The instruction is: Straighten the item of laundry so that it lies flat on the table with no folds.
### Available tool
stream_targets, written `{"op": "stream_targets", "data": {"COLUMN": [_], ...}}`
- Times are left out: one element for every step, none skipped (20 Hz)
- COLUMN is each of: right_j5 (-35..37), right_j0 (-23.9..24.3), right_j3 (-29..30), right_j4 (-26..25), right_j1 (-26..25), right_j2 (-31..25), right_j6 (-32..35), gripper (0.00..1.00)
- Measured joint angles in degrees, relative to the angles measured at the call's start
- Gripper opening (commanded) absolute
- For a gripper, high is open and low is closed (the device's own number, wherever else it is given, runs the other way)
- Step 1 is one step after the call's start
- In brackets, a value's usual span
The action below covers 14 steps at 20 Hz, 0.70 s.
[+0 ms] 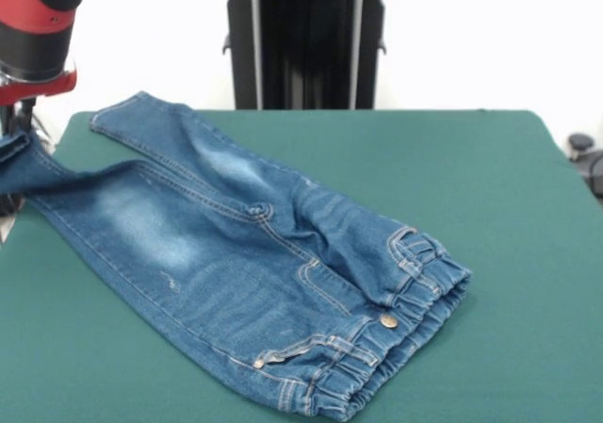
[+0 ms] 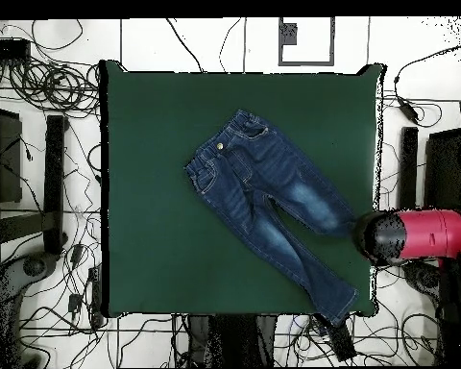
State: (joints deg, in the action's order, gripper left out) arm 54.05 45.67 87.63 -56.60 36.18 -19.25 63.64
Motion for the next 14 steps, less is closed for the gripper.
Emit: {"op": "stream_targets", "data": {"right_j5": [0.0,0.0,0.0,0.0,0.0,0.0,0.0,0.07,0.15,0.22,0.35,0.6,1.17,1.63], "right_j0": [-0.13,-0.25,-0.45,-0.6,-0.77,-0.93,-1.19,-1.39,-1.53,-1.66,-1.87,-2.15,-2.66,-2.94], "right_j3": [0.03,0.06,0.05,0.06,0.05,0.06,0.05,0.05,0.05,0.05,0.06,0.06,0.05,0.05], "right_j4": [0.01,0.01,0.02,0.02,0.02,0.02,0.02,0.01,0.02,0.02,0.02,0.02,0.02,0.02], "right_j1": [0.02,0.04,0.06,0.08,0.08,0.08,0.08,0.08,0.08,0.08,0.08,0.09,0.13,0.18], "right_j2": [0.12,0.25,0.44,0.59,0.8,1.04,1.46,1.72,1.86,2.0,2.19,2.43,2.91,3.2], "right_j6": [0.0,0.0,0.0,0.0,0.0,0.0,0.0,0.0,0.0,0.0,0.0,0.0,0.0,0.0], "gripper": [0.0,0.0,0.0,0.0,0.0,0.0,0.0,0.0,0.0,0.0,0.0,0.0,0.0,0.0]}}
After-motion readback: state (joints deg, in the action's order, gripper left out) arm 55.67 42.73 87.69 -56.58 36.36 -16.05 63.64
